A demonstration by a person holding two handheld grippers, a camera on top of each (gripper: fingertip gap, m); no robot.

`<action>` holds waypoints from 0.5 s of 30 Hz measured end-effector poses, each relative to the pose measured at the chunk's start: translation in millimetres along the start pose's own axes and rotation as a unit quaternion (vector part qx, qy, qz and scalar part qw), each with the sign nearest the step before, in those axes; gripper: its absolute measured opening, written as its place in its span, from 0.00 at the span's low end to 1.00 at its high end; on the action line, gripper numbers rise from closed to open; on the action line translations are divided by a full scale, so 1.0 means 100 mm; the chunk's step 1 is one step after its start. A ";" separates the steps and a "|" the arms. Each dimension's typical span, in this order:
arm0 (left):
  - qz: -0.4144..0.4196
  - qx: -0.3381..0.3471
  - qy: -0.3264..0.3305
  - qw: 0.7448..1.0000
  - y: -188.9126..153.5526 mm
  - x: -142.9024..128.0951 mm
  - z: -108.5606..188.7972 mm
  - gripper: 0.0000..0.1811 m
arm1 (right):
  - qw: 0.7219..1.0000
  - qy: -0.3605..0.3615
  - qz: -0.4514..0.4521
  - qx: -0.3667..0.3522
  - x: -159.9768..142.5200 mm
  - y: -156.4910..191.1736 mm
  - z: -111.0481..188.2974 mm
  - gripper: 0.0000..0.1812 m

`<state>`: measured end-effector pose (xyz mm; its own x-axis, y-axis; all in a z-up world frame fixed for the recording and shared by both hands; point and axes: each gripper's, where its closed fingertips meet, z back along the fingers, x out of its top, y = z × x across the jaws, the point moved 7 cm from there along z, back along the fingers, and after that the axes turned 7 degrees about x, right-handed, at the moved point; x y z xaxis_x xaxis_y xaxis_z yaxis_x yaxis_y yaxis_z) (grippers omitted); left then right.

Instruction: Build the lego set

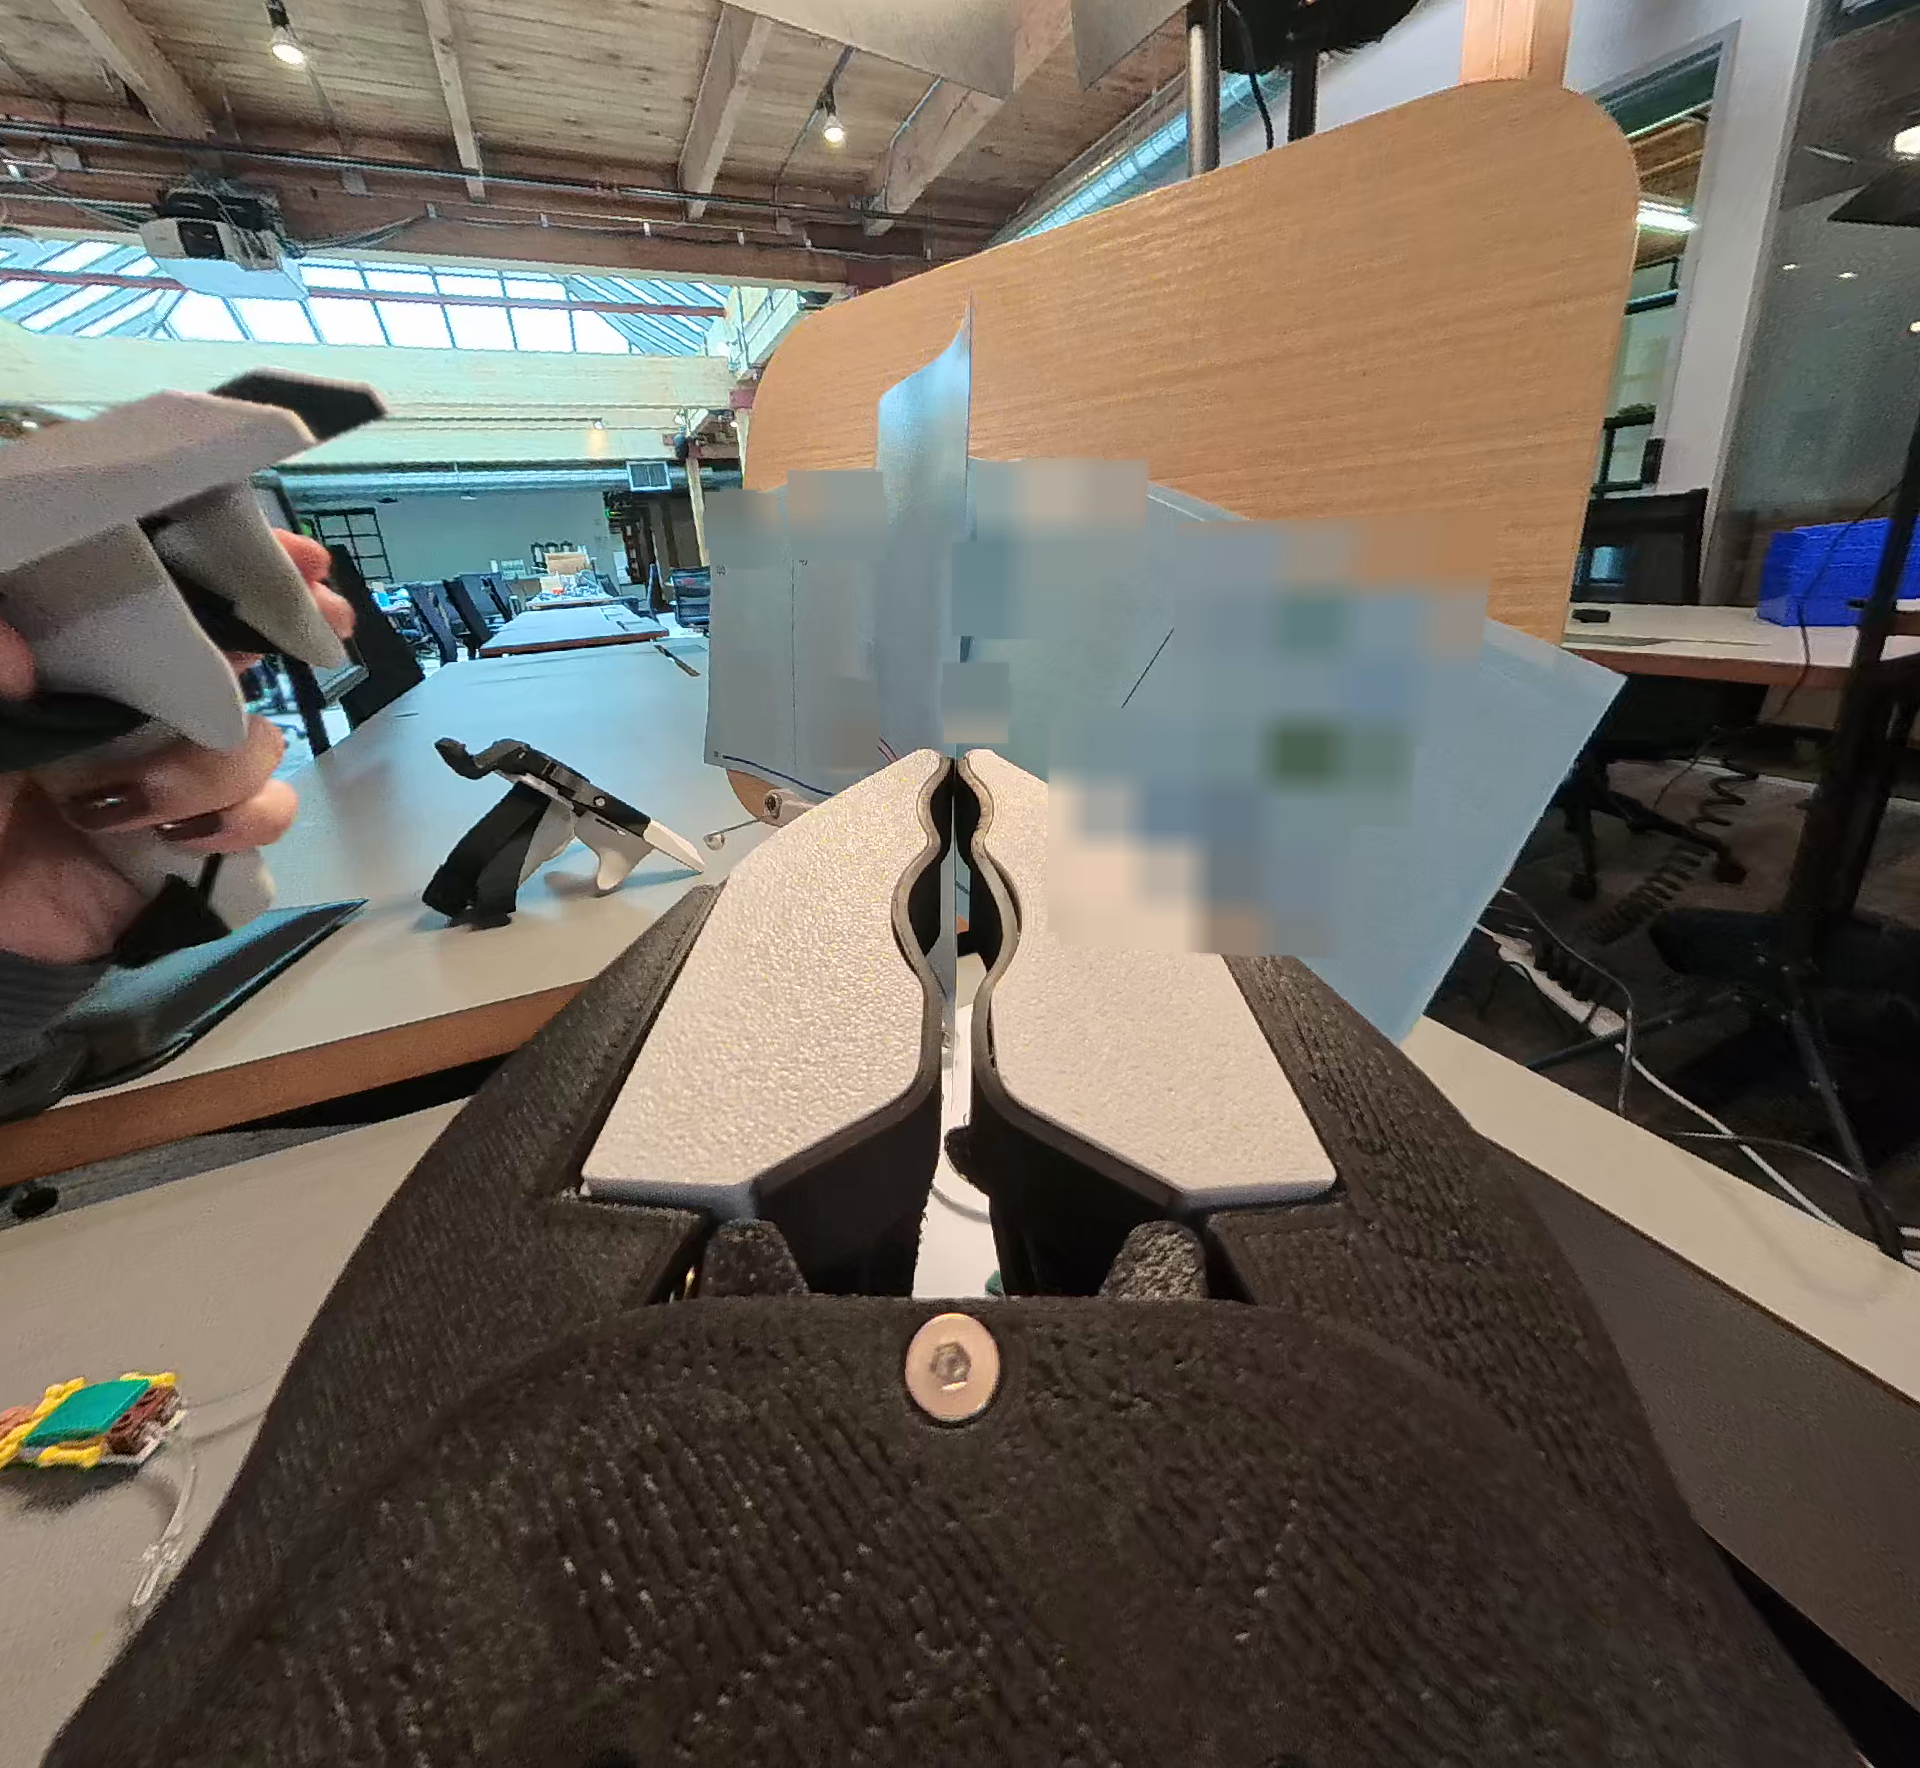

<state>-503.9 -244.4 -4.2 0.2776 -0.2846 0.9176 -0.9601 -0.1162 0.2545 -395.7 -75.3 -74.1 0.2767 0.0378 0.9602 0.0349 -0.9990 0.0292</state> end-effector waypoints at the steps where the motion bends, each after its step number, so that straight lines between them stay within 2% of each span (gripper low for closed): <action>1: 0.008 0.000 0.002 1.000 -0.01 0.02 0.01 0.12 | 1.000 0.001 0.002 -0.001 0.01 0.00 0.00 0.00; 6: 0.013 0.023 0.054 0.998 0.02 -0.03 0.03 0.11 | 1.000 0.019 0.008 0.003 0.01 0.02 -0.02 0.00; 11: 0.062 -0.004 0.115 0.991 0.04 -0.17 -0.03 0.13 | 0.998 0.046 0.038 0.012 -0.01 0.09 -0.07 0.00; 15: 0.101 -0.029 0.121 0.987 0.04 -0.30 -0.10 0.09 | 0.996 0.055 0.076 0.004 -0.02 0.14 -0.10 0.00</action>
<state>-516.0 -226.3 -27.4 0.0704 -0.0595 0.9957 -0.9973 -0.0245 0.0690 -404.8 -89.8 -72.5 0.1732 -0.1175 0.9779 0.0075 -0.9927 -0.1206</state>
